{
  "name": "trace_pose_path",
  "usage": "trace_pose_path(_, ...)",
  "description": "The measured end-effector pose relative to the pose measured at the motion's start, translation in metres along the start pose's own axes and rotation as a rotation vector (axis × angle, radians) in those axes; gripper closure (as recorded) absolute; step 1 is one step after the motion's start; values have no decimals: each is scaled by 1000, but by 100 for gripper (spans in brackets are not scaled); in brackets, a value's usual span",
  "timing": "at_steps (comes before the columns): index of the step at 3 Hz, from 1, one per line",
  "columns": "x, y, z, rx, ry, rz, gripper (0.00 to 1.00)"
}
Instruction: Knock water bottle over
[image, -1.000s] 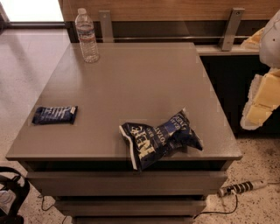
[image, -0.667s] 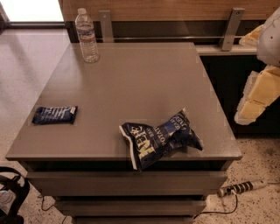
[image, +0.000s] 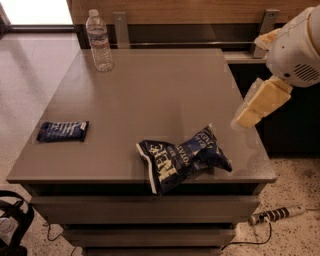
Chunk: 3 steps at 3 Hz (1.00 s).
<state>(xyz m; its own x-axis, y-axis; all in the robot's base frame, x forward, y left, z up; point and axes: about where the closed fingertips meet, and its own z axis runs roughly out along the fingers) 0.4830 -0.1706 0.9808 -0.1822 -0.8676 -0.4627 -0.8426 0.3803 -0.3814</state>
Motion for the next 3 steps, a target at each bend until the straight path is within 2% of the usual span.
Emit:
trace_pose_path(1, -27, -24, 21, 56, -155, 39, 0)
trace_pose_path(2, -48, -52, 46, 75, -318, 95, 0)
trace_pose_path(3, -78, -69, 75, 48, -474, 154, 0)
